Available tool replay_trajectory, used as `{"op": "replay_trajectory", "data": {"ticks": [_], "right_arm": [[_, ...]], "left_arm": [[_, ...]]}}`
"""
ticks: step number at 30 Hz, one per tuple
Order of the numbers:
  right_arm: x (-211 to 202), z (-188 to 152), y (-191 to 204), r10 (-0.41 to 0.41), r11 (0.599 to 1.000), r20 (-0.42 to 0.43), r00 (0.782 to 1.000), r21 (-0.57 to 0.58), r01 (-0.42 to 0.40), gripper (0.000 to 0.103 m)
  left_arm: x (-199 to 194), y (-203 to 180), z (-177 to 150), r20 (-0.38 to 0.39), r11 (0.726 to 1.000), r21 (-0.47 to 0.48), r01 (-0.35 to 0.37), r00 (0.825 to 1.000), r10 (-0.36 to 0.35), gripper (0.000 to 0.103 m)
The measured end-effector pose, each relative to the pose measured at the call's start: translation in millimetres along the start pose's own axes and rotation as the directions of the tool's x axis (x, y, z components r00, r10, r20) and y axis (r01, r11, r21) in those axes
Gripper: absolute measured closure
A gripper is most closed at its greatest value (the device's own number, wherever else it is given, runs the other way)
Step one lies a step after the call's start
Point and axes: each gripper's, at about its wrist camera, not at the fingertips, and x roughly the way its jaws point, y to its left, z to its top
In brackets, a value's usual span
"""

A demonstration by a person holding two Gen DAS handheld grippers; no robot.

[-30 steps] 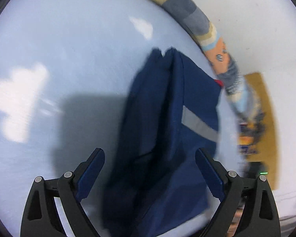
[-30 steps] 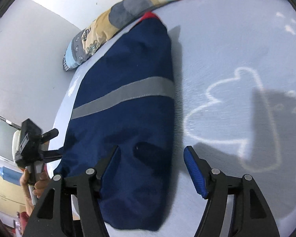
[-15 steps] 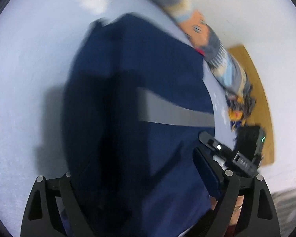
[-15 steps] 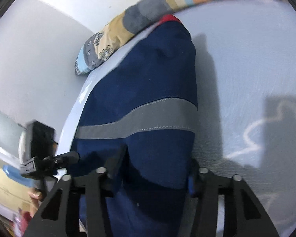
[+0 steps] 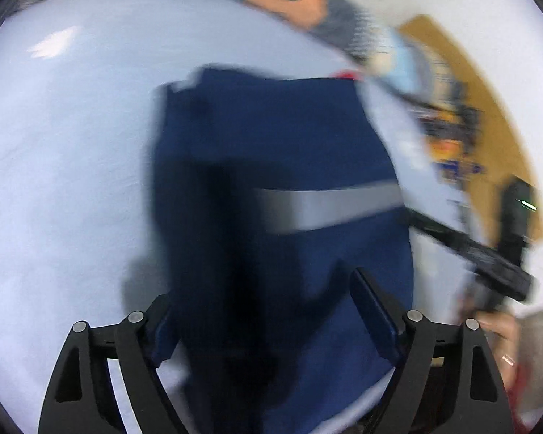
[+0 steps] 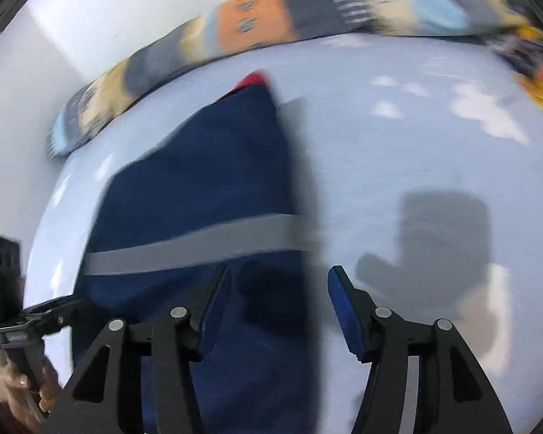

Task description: Fold large clothes

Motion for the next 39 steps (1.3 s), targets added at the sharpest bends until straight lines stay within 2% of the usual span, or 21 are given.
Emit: {"op": "replay_trajectory", "data": {"ticks": [2,4,6,9,11,12,14,16,17,18,20,21,23,26,28,30,32,33,35,37,39], "right_arm": [[-18.0,-8.9,-3.2,0.008,1.0,0.035,0.999,-0.011,-0.008,0.044],[-28.3,-26.1,2.7,0.057,0.998,0.053,0.997,-0.032,-0.055,0.044],[-27.0,-44.3,14.8,0.109,0.992,0.013,0.994,-0.062,-0.108,0.047],[-7.0,-80.3,40.3,0.069,0.989,-0.083,0.994,-0.123,-0.079,0.044],[-2.6,-93.5,53.1,-0.014,0.982,-0.053,0.998,-0.191,0.004,0.044],[-3.7,-94.6,55.6,-0.029,0.979,-0.04,0.999,-0.205,0.02,0.044],[-15.0,-97.0,54.6,-0.016,0.982,-0.018,1.0,-0.188,0.012,0.049],[-42.5,-104.8,55.2,0.044,0.984,0.07,0.997,-0.173,-0.031,0.046],[-56.0,-110.5,55.6,0.046,0.983,0.113,0.993,-0.184,-0.025,0.046],[-69.6,-116.5,57.1,0.04,0.98,0.161,0.986,-0.201,-0.007,0.045],[-95.3,-131.6,58.0,0.015,0.974,0.252,0.968,-0.222,0.043,0.03],[-106.8,-140.1,58.3,0.005,0.971,0.292,0.957,-0.229,0.064,0.029],[-126.4,-158.6,61.3,0.005,0.967,0.361,0.933,-0.238,0.087,0.026],[-149.9,-185.3,65.1,0.01,0.961,0.43,0.903,-0.253,0.11,0.012],[-158.3,-198.2,66.7,0.023,0.961,0.45,0.893,-0.255,0.104,0.005],[-162.3,-210.7,67.4,0.025,0.963,0.454,0.891,-0.251,0.102,0.004],[-166.6,-220.5,67.3,0.026,0.965,0.456,0.89,-0.244,0.096,0.002],[-170.9,-225.6,68.3,0.021,0.966,0.46,0.888,-0.239,0.101,0.001],[-171.3,-226.0,68.7,0.01,0.964,0.46,0.888,-0.24,0.113,0.0],[-166.4,-220.2,67.9,-0.023,0.966,0.449,0.893,-0.219,0.135,0.0],[-159.7,-219.8,67.1,-0.035,0.97,0.414,0.91,-0.205,0.13,0.0]], "left_arm": [[-12.8,4.7,-4.9,0.066,0.985,-0.001,-0.173,0.983,0.173,0.02],[-25.3,1.3,-14.5,0.113,0.973,0.023,-0.229,0.968,0.225,0.019],[-22.8,-12.0,-26.6,0.143,0.951,0.074,-0.299,0.947,0.286,0.018],[9.5,-40.5,-50.5,0.135,0.86,0.192,-0.472,0.881,0.453,0.009],[25.7,-49.9,-59.6,0.162,0.818,0.206,-0.537,0.843,0.513,0.005],[27.6,-49.2,-62.9,0.183,0.808,0.181,-0.561,0.826,0.533,0.004],[16.5,-52.1,-69.6,0.205,0.817,0.131,-0.561,0.822,0.532,0.008],[4.2,-69.7,-76.6,0.265,0.84,0.063,-0.539,0.82,0.507,0.014],[-9.4,-72.9,-85.7,0.296,0.853,0.043,-0.52,0.822,0.486,0.014],[-23.1,-77.8,-95.3,0.333,0.86,0.021,-0.51,0.814,0.475,0.014],[-57.0,-89.9,-123.8,0.432,0.873,0.004,-0.488,0.788,0.439,0.013],[-68.9,-96.5,-139.9,0.467,0.876,0.006,-0.483,0.776,0.424,0.013],[-96.1,-114.7,-179.3,0.56,0.871,0.003,-0.491,0.723,0.405,0.006],[-117.5,-133.9,-233.0,0.64,0.863,0.003,-0.505,0.664,0.386,0.001],[-120.3,-147.1,-264.7,0.664,0.859,0.008,-0.512,0.645,0.379,0.001],[-120.3,-161.0,-285.5,0.671,0.857,0.029,-0.515,0.645,0.365,0.001],[-123.8,-171.4,-299.8,0.671,0.846,0.085,-0.526,0.658,0.342,0.001],[-122.7,-179.0,-305.7,0.665,0.833,0.112,-0.542,0.663,0.343,0.001],[-121.4,-184.3,-309.6,0.662,0.796,0.139,-0.589,0.653,0.368,0.001],[-123.5,-185.8,-311.8,0.653,0.779,0.154,-0.608,0.654,0.381,0.001],[-120.9,-183.6,-309.2,0.624,0.785,0.163,-0.598,0.679,0.388,0.001]]}}
